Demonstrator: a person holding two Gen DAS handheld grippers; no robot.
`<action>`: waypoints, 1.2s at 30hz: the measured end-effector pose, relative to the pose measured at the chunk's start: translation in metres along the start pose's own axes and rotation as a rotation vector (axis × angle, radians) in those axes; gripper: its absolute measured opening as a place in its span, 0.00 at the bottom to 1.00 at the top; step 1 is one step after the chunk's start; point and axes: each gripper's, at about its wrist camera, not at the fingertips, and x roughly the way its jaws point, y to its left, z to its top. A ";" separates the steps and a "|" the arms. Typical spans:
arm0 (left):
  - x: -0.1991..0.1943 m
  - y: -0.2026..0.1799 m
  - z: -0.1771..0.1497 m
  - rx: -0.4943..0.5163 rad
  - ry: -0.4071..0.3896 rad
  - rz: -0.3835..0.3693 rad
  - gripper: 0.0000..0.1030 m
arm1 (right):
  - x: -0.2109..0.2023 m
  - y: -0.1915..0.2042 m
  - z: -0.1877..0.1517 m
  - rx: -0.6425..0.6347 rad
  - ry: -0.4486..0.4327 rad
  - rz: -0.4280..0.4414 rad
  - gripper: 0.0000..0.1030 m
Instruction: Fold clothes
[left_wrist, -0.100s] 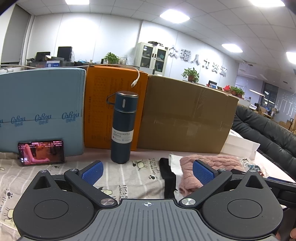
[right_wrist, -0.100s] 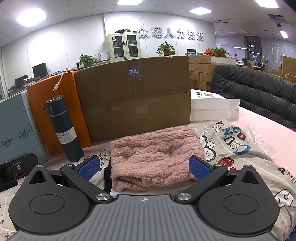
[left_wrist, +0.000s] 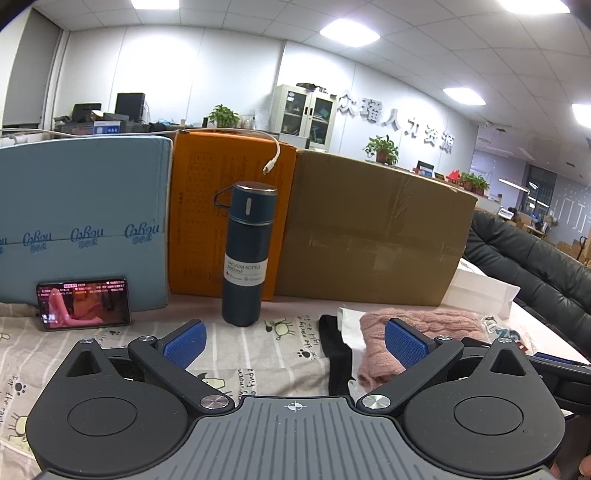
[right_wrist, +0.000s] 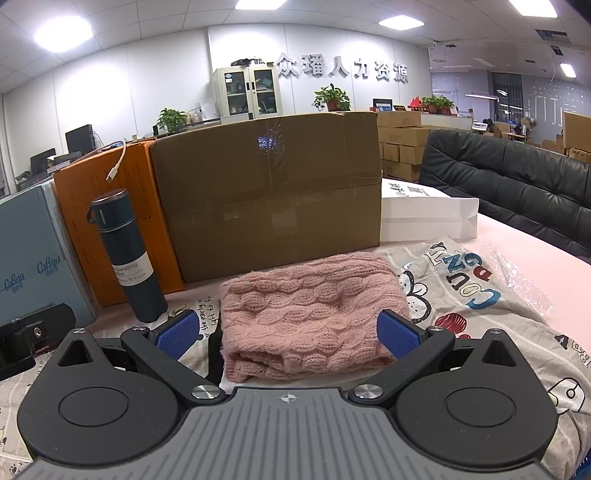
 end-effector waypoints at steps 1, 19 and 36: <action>0.000 0.000 0.000 -0.001 0.001 0.000 1.00 | 0.000 0.000 0.000 -0.002 0.004 -0.002 1.00; 0.000 0.000 0.000 -0.002 -0.002 0.014 1.00 | -0.002 0.000 0.000 0.002 -0.004 0.005 1.00; -0.040 0.012 0.006 -0.005 -0.095 0.065 1.00 | -0.036 0.026 0.004 -0.078 -0.025 0.093 1.00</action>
